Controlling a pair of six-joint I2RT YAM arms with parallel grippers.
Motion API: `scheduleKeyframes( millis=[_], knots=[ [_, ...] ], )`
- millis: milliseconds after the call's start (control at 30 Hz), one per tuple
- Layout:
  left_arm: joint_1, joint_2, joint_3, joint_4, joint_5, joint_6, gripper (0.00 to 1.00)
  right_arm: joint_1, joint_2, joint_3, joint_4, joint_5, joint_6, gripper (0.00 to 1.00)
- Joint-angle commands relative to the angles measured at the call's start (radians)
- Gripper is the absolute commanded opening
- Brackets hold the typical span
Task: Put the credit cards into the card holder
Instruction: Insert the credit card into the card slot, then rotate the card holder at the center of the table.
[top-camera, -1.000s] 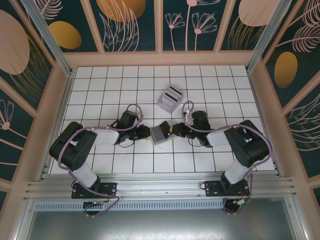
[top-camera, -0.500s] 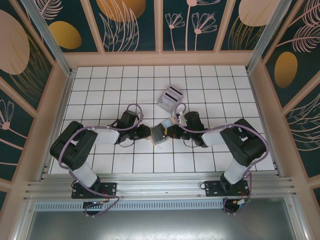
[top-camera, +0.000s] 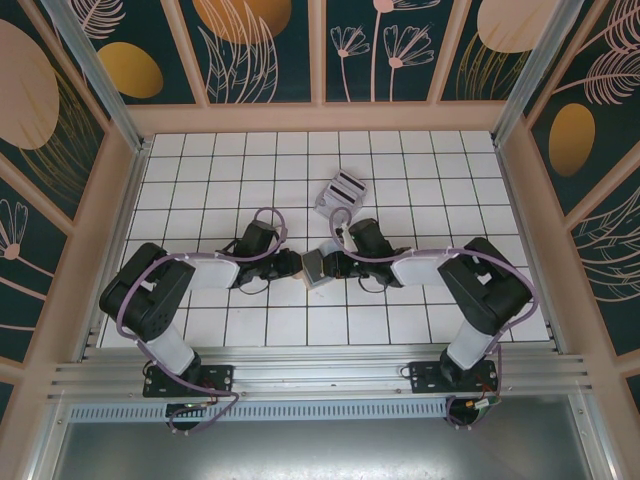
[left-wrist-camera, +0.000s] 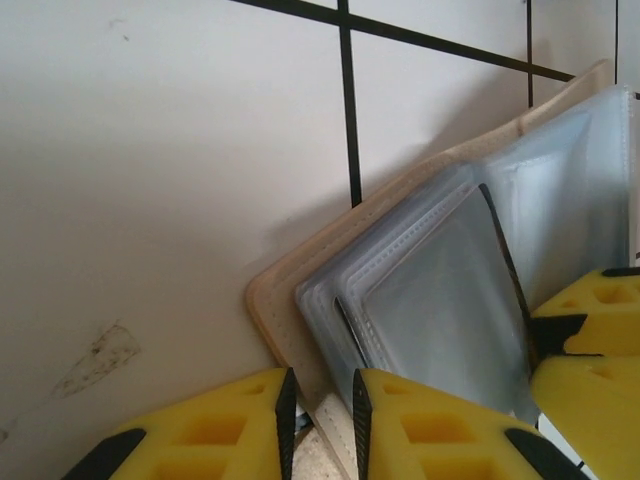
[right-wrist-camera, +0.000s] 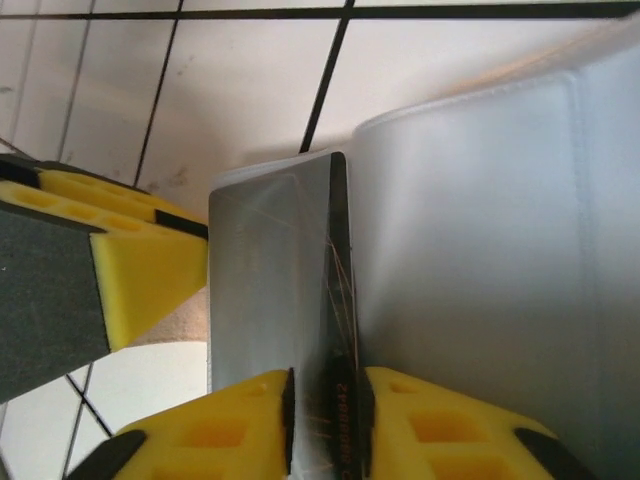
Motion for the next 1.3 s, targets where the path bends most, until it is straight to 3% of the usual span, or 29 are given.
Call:
scheduleKeyframes(
  millis=[0,167,300,533,667,867,1133,1267],
  knots=[
    [-0.006,-0.023,0.055,-0.099,-0.105,0.053,0.26,-0.006,-0.066,0.042,-0.171,0.111,-0.079,0.31],
    [-0.003,-0.046,0.204,-0.257,-0.176,0.142,0.25,-0.044,-0.117,0.055,-0.256,0.242,-0.099,0.33],
    [0.017,-0.043,0.296,-0.311,-0.223,0.183,0.29,-0.052,-0.144,0.045,-0.279,0.223,-0.085,0.35],
    [0.029,0.156,0.394,-0.267,-0.091,0.214,0.26,-0.066,-0.172,-0.060,-0.217,0.115,0.032,0.33],
    [0.030,0.182,0.340,-0.225,-0.027,0.192,0.25,-0.066,-0.165,-0.074,-0.195,0.112,0.059,0.34],
    [-0.009,0.103,0.181,-0.169,0.016,0.126,0.25,-0.075,-0.050,0.003,-0.183,0.096,0.029,0.35],
    [-0.146,-0.069,-0.040,-0.035,-0.023,-0.098,0.25,-0.082,0.132,0.223,-0.232,0.035,-0.083,0.35],
    [-0.212,-0.064,-0.049,0.019,-0.062,-0.163,0.26,-0.080,0.217,0.331,-0.292,-0.059,-0.136,0.34]
  ],
)
